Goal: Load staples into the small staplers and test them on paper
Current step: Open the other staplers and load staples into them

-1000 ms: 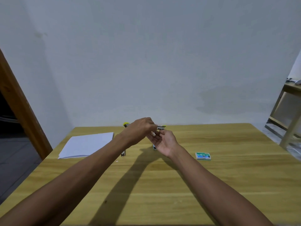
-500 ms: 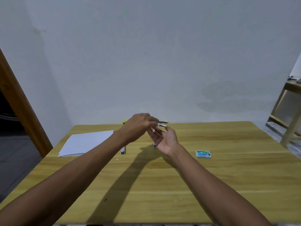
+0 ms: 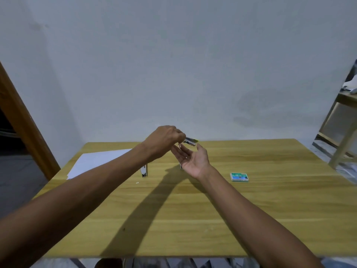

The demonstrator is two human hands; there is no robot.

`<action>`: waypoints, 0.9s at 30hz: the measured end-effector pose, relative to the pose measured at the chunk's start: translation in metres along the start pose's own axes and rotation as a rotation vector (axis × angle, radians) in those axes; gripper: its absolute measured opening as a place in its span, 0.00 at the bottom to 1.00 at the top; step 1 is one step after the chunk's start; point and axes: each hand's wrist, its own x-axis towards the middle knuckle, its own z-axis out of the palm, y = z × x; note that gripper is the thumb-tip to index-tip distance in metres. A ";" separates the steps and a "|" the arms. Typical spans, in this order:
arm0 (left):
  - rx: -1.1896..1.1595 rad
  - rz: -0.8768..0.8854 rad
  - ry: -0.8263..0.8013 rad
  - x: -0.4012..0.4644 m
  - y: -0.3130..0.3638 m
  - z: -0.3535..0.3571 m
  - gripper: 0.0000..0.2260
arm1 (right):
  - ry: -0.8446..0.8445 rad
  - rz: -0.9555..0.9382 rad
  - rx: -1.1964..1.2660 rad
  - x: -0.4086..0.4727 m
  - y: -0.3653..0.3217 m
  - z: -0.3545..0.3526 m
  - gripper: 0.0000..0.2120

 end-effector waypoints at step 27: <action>-0.723 -0.560 0.015 -0.102 0.086 0.085 0.14 | -0.101 -0.176 -2.134 -0.084 -0.039 -0.099 0.31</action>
